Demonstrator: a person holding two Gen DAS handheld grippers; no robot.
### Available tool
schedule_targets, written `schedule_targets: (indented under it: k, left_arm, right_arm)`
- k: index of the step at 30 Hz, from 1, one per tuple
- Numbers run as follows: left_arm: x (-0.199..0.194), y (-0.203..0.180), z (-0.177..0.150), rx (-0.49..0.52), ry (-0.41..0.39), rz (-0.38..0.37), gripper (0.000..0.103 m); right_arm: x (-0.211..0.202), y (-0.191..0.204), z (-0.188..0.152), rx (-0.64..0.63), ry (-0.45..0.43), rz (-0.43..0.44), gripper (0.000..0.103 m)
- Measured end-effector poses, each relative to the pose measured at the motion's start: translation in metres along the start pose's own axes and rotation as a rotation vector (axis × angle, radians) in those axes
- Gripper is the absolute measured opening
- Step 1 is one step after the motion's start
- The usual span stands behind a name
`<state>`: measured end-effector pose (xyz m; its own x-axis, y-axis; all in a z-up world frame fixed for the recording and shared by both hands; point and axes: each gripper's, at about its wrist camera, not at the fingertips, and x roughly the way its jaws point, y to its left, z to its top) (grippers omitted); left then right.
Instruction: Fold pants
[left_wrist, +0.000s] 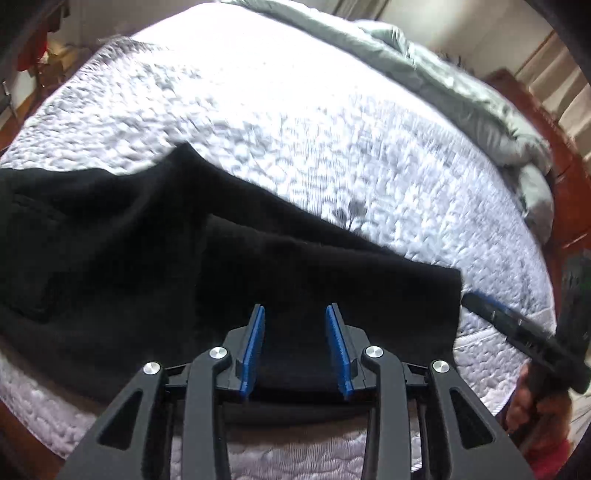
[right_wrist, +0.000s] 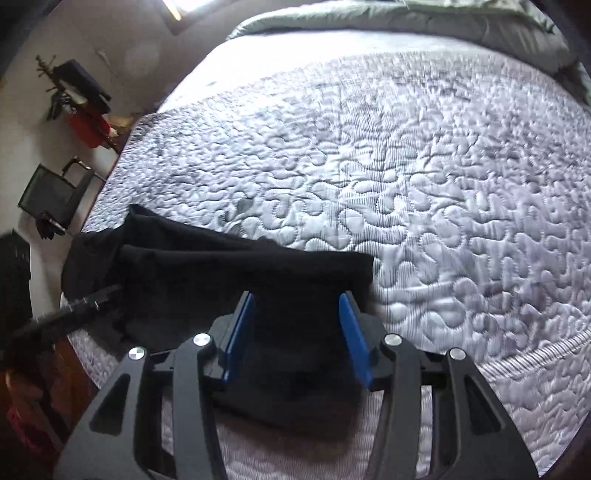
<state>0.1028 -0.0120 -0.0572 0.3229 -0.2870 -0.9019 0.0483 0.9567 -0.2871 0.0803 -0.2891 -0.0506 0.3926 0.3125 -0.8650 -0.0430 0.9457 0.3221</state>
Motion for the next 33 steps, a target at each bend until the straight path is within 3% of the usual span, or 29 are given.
schedule_targets:
  k: [4, 11, 12, 15, 19, 22, 26, 28, 31, 33]
  left_arm:
    - [0.032, 0.008, -0.001, -0.019, 0.072, 0.018, 0.034]
    - [0.032, 0.024, 0.007, -0.066, 0.097, -0.037, 0.034]
    - [0.028, 0.026, 0.000, -0.066, 0.090, -0.040, 0.034]
    - [0.005, 0.029, -0.013, -0.060, 0.036, -0.016, 0.050]
    - [-0.011, 0.033, -0.039, -0.056, -0.006, -0.026, 0.051]
    - [-0.002, 0.036, -0.051, -0.044, 0.001, -0.014, 0.051]
    - [-0.004, 0.032, -0.050, -0.001, -0.002, 0.010, 0.051]
    - [-0.014, 0.036, -0.049, -0.011, -0.007, -0.017, 0.051]
    - [-0.044, 0.060, -0.051, -0.039, -0.056, -0.043, 0.059]
    - [-0.065, 0.089, -0.054, -0.067, -0.091, -0.009, 0.062]
  right_arm:
    - [0.025, -0.017, 0.005, 0.055, 0.043, -0.028, 0.044]
    - [0.039, -0.030, -0.001, 0.096, 0.058, -0.037, 0.041]
    - [0.030, -0.031, -0.003, 0.113, 0.046, -0.031, 0.041]
    - [0.002, -0.022, -0.019, 0.109, 0.015, 0.032, 0.046]
    - [-0.015, -0.004, -0.058, 0.046, 0.015, 0.050, 0.047]
    - [-0.003, -0.010, -0.080, 0.090, 0.045, 0.036, 0.046]
    - [0.004, -0.016, -0.081, 0.119, 0.038, 0.026, 0.046]
    - [-0.005, -0.014, -0.079, 0.125, 0.025, 0.034, 0.048]
    - [-0.030, -0.006, -0.078, 0.114, -0.029, 0.069, 0.052]
    - [-0.039, 0.000, -0.080, 0.100, -0.042, 0.070, 0.056]
